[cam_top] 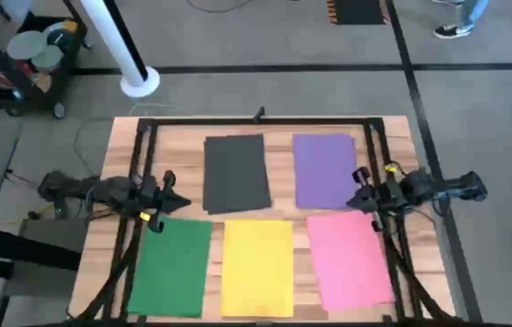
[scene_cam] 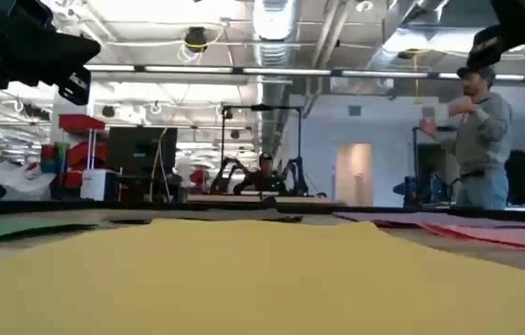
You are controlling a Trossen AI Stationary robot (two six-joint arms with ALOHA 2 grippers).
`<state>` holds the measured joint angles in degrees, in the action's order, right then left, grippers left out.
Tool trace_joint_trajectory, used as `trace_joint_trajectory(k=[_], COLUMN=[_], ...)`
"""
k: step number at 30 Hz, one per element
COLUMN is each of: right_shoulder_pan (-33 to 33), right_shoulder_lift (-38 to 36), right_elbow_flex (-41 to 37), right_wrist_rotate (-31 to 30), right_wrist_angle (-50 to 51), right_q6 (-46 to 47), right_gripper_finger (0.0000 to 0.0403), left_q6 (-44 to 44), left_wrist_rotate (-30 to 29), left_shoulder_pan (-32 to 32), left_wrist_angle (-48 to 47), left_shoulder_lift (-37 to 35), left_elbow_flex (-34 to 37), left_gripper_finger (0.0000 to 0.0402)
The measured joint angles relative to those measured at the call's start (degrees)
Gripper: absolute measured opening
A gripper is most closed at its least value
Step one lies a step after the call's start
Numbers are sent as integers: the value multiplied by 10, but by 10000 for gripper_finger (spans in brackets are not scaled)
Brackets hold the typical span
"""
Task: Organize paper
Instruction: Return to Home Position
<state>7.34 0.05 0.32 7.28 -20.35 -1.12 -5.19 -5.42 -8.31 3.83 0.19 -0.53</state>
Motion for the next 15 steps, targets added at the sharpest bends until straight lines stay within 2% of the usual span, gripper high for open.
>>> trace_joint_trajectory(k=[3, 6, 13, 15], right_shoulder_pan=[-20, -43, -76, -79], right_shoulder_lift=[0, 0, 0, 0], right_elbow_flex=[0, 0, 0, 0], right_wrist_rotate=[1, -20, -189, -221], right_wrist_angle=[10, 28, 150, 164], right_q6=[11, 26, 85, 91], right_gripper_finger=[0, 0, 0, 0], left_q6=[0, -2, -1, 2], left_wrist_rotate=[-17, -65, -180, -202], left_shoulder_pan=[22, 44, 67, 69], left_wrist_angle=[-1, -5, 0, 1], left_shoulder_lift=[0, 0, 2, 2], left_elbow_flex=[0, 1, 1, 1], left_gripper_finger=[0, 0, 0, 0])
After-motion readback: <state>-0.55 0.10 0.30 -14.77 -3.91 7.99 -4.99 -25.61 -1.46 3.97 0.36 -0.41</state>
